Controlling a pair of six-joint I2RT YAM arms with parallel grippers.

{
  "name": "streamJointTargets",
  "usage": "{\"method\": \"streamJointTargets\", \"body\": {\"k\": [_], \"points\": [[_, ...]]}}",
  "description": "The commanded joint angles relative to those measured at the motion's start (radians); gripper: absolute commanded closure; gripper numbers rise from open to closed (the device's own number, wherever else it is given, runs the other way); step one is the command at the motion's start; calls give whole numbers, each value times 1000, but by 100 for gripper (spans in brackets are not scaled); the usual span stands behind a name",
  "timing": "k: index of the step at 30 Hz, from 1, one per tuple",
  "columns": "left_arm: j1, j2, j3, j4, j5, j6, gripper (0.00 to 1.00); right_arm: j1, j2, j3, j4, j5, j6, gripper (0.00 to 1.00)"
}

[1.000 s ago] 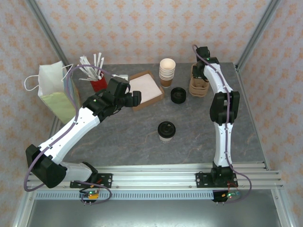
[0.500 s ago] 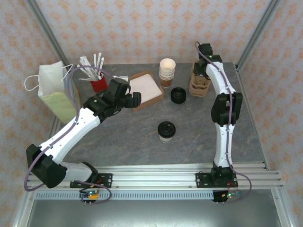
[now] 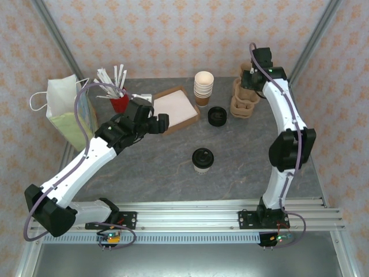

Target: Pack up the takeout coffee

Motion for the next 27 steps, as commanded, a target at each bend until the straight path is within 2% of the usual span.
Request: {"method": "streamJointTargets", "body": {"k": [1, 6, 10, 18, 24, 27], "points": [[8, -59, -26, -33, -34, -5, 13, 68, -170, -155, 62, -19, 53, 67], [8, -116, -52, -59, -59, 1, 13, 187, -405, -450, 127, 2, 103, 67], [8, -136, -69, -64, -59, -6, 13, 266, -536, -614, 124, 19, 144, 67], [7, -129, -72, -58, -56, -18, 13, 408, -662, -685, 71, 66, 208, 66], [8, -151, -86, -66, -51, -29, 14, 417, -728, -769, 49, 142, 244, 66], [8, -162, -94, -71, -68, -25, 14, 456, -770, -802, 41, 148, 255, 66]]}}
